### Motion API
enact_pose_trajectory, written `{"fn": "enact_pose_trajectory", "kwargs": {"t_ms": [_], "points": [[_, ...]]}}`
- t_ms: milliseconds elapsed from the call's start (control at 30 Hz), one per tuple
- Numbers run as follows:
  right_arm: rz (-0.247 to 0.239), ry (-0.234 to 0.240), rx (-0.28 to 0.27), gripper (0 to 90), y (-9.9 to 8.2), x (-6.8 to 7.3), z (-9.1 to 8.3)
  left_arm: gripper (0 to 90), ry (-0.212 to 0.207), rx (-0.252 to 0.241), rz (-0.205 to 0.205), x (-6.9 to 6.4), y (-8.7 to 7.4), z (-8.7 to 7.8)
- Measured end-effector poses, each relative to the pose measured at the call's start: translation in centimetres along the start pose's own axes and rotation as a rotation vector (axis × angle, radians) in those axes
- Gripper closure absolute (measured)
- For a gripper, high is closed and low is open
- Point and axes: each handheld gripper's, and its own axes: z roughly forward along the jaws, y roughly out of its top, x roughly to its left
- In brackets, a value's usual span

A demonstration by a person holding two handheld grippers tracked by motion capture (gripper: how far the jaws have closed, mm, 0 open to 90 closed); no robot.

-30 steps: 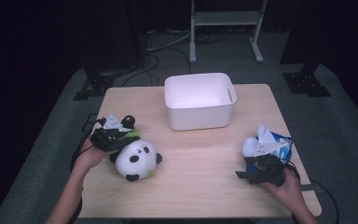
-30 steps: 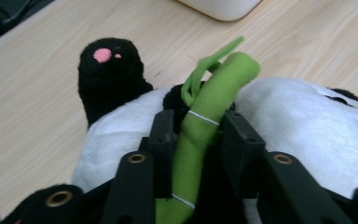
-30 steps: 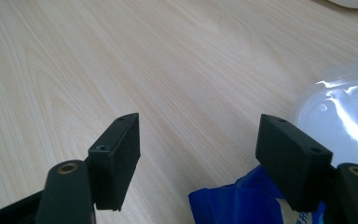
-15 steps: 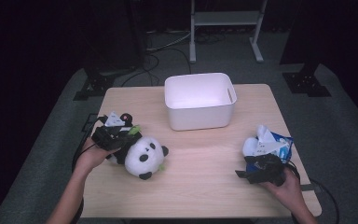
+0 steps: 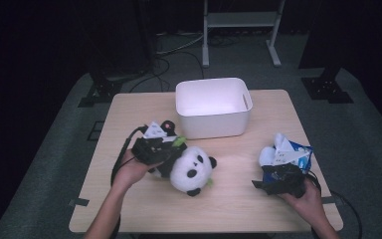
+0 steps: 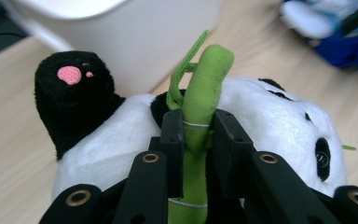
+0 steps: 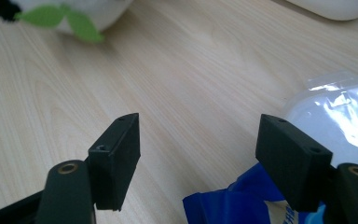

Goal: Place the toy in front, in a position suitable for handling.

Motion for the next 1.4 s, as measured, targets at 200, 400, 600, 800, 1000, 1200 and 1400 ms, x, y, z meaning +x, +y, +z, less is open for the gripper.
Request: {"fn": "enact_pose_trajectory", "kwargs": {"t_ms": [200, 400, 600, 800, 1000, 1200, 1400], "points": [[0.005, -0.001, -0.016, 29.3, 0.0, -0.2, -0.3, 74.4, -0.067, 0.007, 0.018, -3.3, 1.2, 2.8], [0.008, 0.000, -0.013, 29.5, -0.1, -0.4, -0.3, 74.2, -0.113, 0.003, 0.028, -5.9, 2.5, 5.4], [0.014, 0.000, -0.012, 29.5, -0.2, -0.5, -0.3, 72.5, -0.141, 0.015, 0.048, -7.0, 3.2, 6.6], [0.017, 0.005, -0.010, 30.1, -0.2, -0.5, -0.3, 64.8, -0.206, -0.015, 0.052, -6.1, 3.5, 5.7], [0.012, 0.004, -0.016, 31.6, 0.2, -0.2, -0.7, 62.5, -0.152, -0.053, 0.077, -3.9, 3.8, 3.5], [-0.009, -0.011, -0.045, 37.5, 1.5, 0.5, -2.5, 62.3, -0.090, -0.041, 0.043, -0.4, 2.6, 3.2], [0.034, 0.137, -0.099, 41.1, 2.4, 1.7, -3.4, 61.1, -0.170, -0.055, -0.057, 1.2, 0.1, 4.7]]}}
